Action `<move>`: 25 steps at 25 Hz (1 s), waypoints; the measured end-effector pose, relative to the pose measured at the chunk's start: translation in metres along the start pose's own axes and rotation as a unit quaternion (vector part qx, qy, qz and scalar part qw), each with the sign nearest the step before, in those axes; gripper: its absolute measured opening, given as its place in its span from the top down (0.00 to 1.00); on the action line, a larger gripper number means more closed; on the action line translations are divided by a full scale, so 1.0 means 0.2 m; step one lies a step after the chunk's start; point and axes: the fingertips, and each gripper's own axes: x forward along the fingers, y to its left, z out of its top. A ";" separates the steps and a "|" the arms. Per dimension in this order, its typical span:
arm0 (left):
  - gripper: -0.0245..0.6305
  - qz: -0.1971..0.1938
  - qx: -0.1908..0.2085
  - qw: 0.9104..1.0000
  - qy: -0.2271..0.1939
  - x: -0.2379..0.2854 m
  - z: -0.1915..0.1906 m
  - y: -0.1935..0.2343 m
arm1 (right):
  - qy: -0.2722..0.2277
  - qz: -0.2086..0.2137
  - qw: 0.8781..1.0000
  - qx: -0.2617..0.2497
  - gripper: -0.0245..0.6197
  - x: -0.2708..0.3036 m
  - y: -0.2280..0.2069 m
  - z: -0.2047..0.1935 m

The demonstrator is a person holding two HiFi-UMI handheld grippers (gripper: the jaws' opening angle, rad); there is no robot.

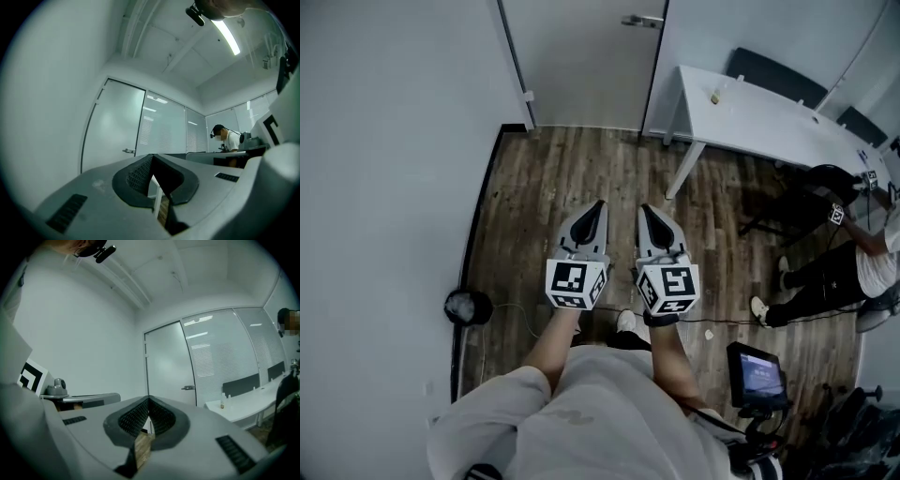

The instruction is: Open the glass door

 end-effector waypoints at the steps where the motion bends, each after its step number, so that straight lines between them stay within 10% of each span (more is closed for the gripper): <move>1: 0.96 0.002 0.004 1.000 -0.001 0.08 0.02 -0.01 | -0.006 0.000 1.000 0.000 0.96 0.04 -0.08 0.03; 12: 0.96 0.037 0.012 0.999 0.017 0.61 -0.07 0.00 | 0.012 0.027 0.999 0.032 0.96 0.43 -0.53 -0.03; 25: 0.96 0.025 -0.017 0.999 0.013 1.24 -0.17 0.62 | 0.032 -0.017 0.999 0.018 0.96 1.18 -0.73 -0.11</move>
